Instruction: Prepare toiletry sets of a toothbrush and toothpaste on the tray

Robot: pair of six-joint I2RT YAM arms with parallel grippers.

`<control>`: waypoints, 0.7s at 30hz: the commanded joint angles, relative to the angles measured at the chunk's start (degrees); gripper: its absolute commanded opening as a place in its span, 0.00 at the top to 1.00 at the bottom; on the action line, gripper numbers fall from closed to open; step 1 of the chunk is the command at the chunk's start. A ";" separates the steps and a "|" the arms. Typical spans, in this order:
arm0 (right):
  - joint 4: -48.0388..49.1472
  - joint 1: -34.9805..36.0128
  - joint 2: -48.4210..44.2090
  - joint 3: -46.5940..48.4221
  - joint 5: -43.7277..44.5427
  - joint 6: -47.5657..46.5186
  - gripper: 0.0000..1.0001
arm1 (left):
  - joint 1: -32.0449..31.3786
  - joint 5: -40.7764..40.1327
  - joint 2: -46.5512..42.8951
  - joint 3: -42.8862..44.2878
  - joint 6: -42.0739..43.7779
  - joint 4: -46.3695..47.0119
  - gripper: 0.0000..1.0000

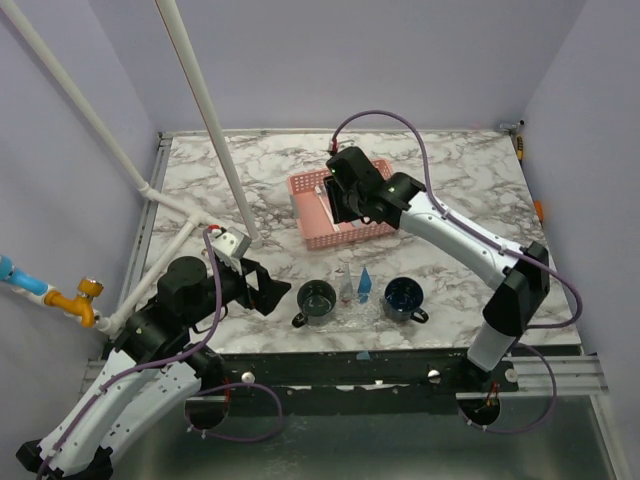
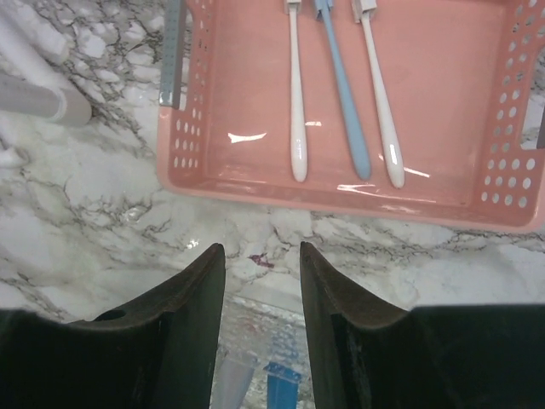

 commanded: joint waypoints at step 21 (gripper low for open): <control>6.54 -12.47 31.66 17.70 -12.31 -9.53 0.53 | 0.20 -3.05 0.29 -0.26 1.56 0.19 0.01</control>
